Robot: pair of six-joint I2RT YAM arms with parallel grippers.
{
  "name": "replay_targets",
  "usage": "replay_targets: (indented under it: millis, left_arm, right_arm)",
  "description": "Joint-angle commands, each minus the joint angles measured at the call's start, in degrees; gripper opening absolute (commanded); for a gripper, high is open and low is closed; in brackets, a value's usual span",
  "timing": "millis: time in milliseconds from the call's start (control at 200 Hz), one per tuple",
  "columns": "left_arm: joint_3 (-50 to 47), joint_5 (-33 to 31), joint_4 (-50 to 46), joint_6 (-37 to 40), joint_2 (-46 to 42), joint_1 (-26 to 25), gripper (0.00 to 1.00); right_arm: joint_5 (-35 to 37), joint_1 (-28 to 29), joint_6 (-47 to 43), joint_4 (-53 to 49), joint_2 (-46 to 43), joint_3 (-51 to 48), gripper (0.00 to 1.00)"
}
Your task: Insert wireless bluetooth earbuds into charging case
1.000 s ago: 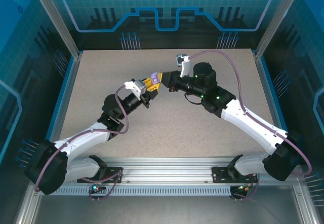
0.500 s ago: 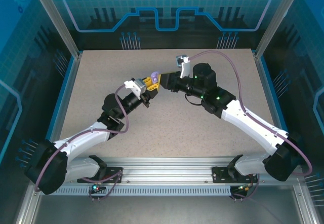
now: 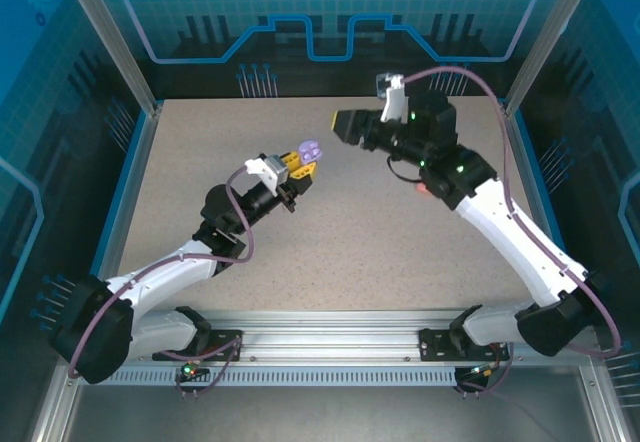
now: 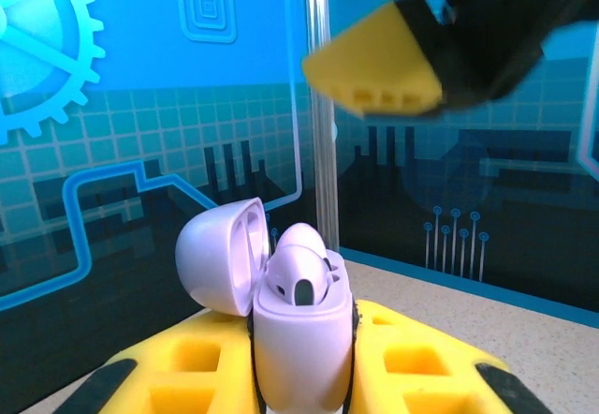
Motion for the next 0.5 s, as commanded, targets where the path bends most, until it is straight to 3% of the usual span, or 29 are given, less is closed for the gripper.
replay_targets:
  millis: [0, 55, 185, 315, 495]
  left_arm:
    - [2.3, 2.8, 0.4, -1.4, 1.2, -1.0, 0.0]
    - [2.7, 3.4, -0.1, -1.5, 1.9, -1.6, 0.0]
    - [4.1, 4.5, -1.3, -1.3, 3.6, -2.9, 0.0]
    - [5.1, 4.4, -1.8, -0.8, 4.2, -3.5, 0.0]
    - [5.9, 4.2, -2.6, -0.1, 4.8, -3.5, 0.0]
  right_arm:
    - [-1.7, -1.2, -3.3, -17.0, 7.0, 10.9, 0.32]
    - [-2.5, -1.4, -4.6, -22.6, 11.2, 17.6, 0.22]
    - [-6.2, -1.2, -7.5, -33.0, 20.7, 30.2, 0.11]
    - [-6.9, -0.6, -9.4, -39.7, 26.7, 37.4, 0.09]
    - [-7.8, 1.0, -11.7, -43.8, 27.6, 37.8, 0.08]
